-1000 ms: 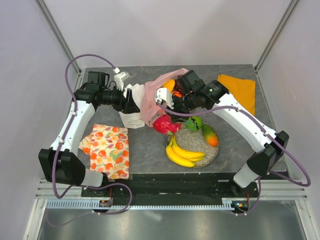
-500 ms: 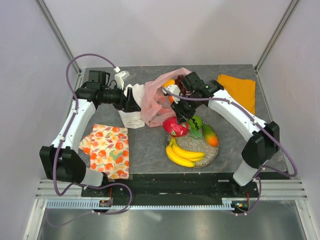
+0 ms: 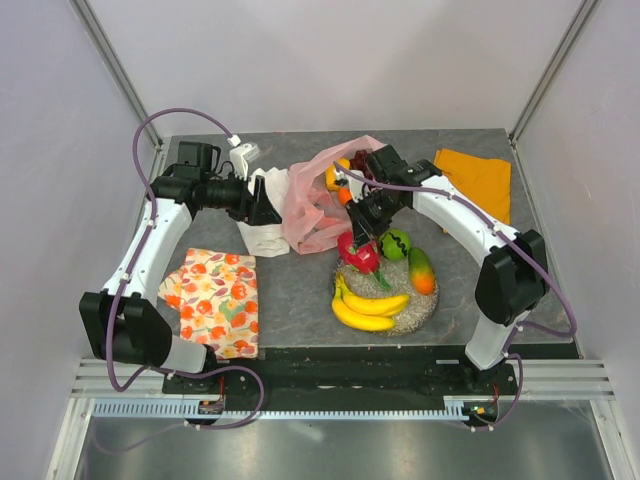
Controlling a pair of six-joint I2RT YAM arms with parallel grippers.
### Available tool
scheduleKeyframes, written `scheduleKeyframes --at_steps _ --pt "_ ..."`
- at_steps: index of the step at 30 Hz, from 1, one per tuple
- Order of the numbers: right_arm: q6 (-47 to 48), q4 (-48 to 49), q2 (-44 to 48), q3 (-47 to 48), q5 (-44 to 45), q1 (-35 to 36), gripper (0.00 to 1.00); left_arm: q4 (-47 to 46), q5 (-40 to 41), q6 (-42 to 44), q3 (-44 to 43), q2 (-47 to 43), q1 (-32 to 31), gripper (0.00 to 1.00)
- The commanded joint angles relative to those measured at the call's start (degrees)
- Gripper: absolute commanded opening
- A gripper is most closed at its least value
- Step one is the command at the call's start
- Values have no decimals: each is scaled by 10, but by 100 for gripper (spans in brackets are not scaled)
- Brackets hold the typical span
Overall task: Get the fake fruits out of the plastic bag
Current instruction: Place the fake fruit on the plate, then take out the fake fruit from the plastic bag.
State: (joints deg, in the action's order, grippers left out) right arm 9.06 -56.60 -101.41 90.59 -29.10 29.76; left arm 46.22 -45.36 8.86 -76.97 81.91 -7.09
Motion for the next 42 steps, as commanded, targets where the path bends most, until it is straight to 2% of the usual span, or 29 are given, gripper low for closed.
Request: scheduleKeyframes --at_steps 1,3,6,10,15,16,20,23,28,32,42 --pt "-32 11 -3 -15 -30 -2 27 -5 -3 1 -5 -10 4 75" --pt "-28 6 -1 3 -46 -3 29 -4 -4 1 -10 -4 5 75" --pt "-12 -1 5 52 -68 -4 35 -5 -4 0 -20 4 4 75" --pt "21 -3 8 141 -72 -12 53 -14 -5 -8 -33 21 4 75" --pt "27 37 -20 185 17 -15 64 -16 -10 -17 -65 49 2 75" --pt "27 48 -29 192 57 -15 66 -15 -12 -18 -70 54 2 75" --pt "56 53 -102 246 134 -15 67 -15 -16 -20 -94 83 -6 75" --pt "108 59 -151 283 175 -15 68 -10 26 -12 -113 103 -24 75" --pt "185 68 -228 346 230 -15 74 2 26 1 -125 94 -32 75" --pt "197 72 -297 376 265 -15 80 2 22 11 -101 84 -32 75" --pt "206 83 -372 395 301 -15 86 1 -4 -2 -91 84 -32 75"
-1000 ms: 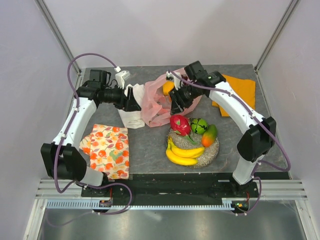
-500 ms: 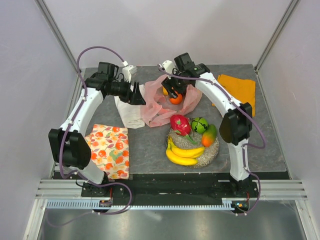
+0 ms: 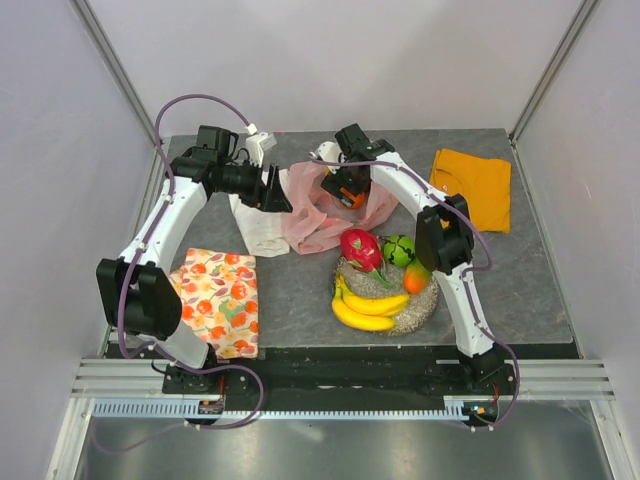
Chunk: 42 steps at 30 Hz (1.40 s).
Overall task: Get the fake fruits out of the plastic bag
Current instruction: Take out the fake fruit from the plastic bag, then place the fake fruit on the plate.
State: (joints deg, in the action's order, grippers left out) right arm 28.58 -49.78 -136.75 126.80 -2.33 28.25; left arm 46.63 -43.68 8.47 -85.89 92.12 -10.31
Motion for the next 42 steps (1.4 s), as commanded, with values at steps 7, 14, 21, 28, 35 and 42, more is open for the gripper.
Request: scheduleKeyframes --at_steps 7,14,21,28,35,42 --pt "23 29 -40 30 41 0 79 -7 -22 0 -4 -11 0 75" --pt "17 53 45 -8 -14 0 50 -6 -16 1 -6 -13 0 75" --pt "12 30 234 -115 -88 5 48 -2 -4 9 -18 -10 0 75" --pt "114 -19 460 -363 -188 7 48 1 -2 12 -39 -2 0 75" --pt "206 -112 634 -578 -133 5 46 -1 -18 3 -64 8 -1 75" --pt "364 -168 785 -750 -80 4 45 -10 -36 -13 -82 2 -1 75"
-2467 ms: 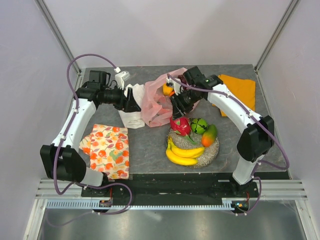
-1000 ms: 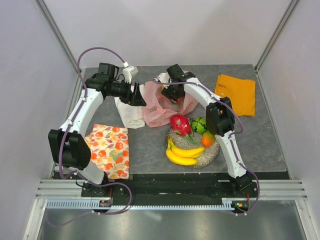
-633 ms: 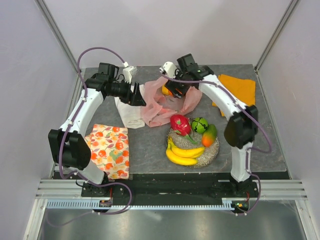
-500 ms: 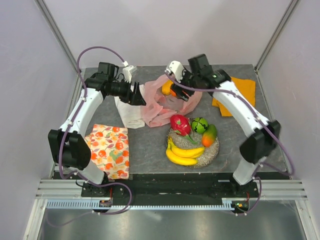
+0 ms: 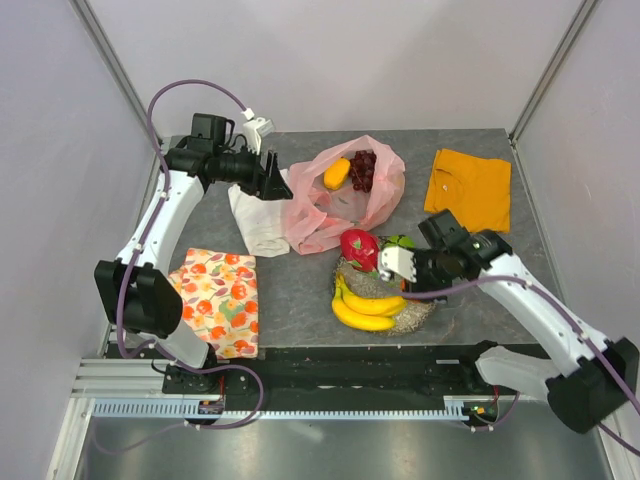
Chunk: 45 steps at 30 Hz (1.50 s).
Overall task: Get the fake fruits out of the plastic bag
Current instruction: Place the fake fruit on the plate.
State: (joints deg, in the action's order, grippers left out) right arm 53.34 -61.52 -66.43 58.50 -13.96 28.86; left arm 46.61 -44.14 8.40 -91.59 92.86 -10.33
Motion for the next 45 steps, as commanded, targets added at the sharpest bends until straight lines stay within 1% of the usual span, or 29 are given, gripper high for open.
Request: scheduleKeyframes --at_steps 1,3,6,10,13,15,16,18,19,21,22,23,25,26,27,30,33,36,37,39,40,42,44,45 --pt "154 -61 92 -78 37 -2 45 -11 -36 -12 -22 -7 0 75" --pt "178 -79 116 -104 32 -1 47 -13 -37 -12 -13 -11 0 75" --pt "192 -72 119 -117 16 -2 50 -21 -35 -12 5 -20 0 75" --pt "188 -52 81 -113 -7 0 51 -21 -33 -12 17 -27 0 75" --pt "180 -19 54 -117 -17 2 51 -20 -26 -12 21 -34 0 75" --pt "187 -10 37 -118 -21 7 53 -13 -19 -8 22 -42 0 75" --pt "193 -11 31 -120 -20 8 57 -11 -18 -3 23 -44 0 75" --pt "203 -10 23 -130 -13 18 62 -8 -13 1 32 -53 0 75" --pt "200 -1 23 -132 -10 20 66 -8 -12 4 34 -56 0 75" --pt "193 3 29 -126 -14 22 70 -8 -13 4 40 -58 0 75" --pt "191 9 32 -124 -16 23 75 -8 -13 5 41 -60 0 75" --pt "188 10 35 -119 -18 27 84 -9 -14 5 40 -59 0 75" --pt "181 10 36 -115 -15 30 90 -12 -16 -4 37 -56 0 75" --pt "177 12 33 -113 -10 32 90 -13 -19 -8 31 -53 0 75" --pt "172 12 32 -112 -7 33 93 -13 -26 -13 27 -48 0 75" --pt "153 13 31 -103 1 34 98 -16 -33 -19 7 -38 0 75" --pt "139 1 41 -85 8 34 98 -17 -38 -22 -10 -26 0 75" --pt "135 -32 53 -52 16 34 98 -20 -45 -28 -26 -14 0 75" --pt "133 -53 56 -26 29 34 98 -20 -47 -29 -33 -8 0 75" --pt "116 -62 64 3 50 33 98 -22 -53 -31 -39 -3 0 75" --pt "113 -56 68 31 63 34 98 -24 -53 -33 -37 -2 0 75" --pt "86 -34 69 56 63 34 98 -28 -60 -37 -31 -2 0 75" --pt "41 44 55 89 60 34 98 -29 -59 -39 -21 -2 -1 75" --pt "-13 96 46 99 58 34 98 -29 -48 -38 -19 -3 -5 75"
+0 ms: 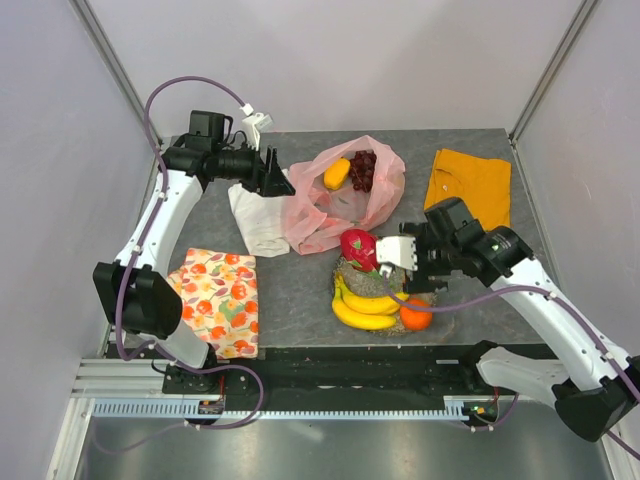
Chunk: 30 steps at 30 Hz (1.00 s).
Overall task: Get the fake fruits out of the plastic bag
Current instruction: Place the fake fruit on the plate, then adjust the plastic bag at the center of the board.
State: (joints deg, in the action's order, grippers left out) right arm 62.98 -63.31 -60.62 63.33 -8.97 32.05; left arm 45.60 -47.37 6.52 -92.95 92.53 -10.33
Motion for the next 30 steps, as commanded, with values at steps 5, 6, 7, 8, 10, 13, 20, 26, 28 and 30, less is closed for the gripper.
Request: scheduleKeyframes --at_steps 5,6,7,8,10,13,20,26,28,30 --pt "-241 223 -133 141 -12 1 98 -11 4 -4 -3 -3 -18 73" --pt "-277 239 -156 173 -10 2 97 -10 0 0 -4 -5 -29 73" --pt "-297 250 -198 187 -4 0 97 -10 -1 4 -9 -3 -41 73" --pt "-314 260 -218 201 -3 -3 96 -8 -3 21 -15 0 -70 73" --pt "-369 291 -271 236 -13 -15 96 -3 -5 32 -49 25 -100 73" --pt "-421 330 -330 276 -13 -26 96 0 -9 23 -114 91 -133 73" --pt "-404 358 -439 326 120 -32 95 14 79 -1 -196 170 -136 74" --pt "-336 340 -470 298 192 -70 95 23 198 25 -152 175 -138 79" --pt "-320 327 -472 289 217 -78 95 32 233 30 -155 187 -138 79" --pt "-311 309 -475 276 226 -89 94 43 238 34 -158 202 -138 79"
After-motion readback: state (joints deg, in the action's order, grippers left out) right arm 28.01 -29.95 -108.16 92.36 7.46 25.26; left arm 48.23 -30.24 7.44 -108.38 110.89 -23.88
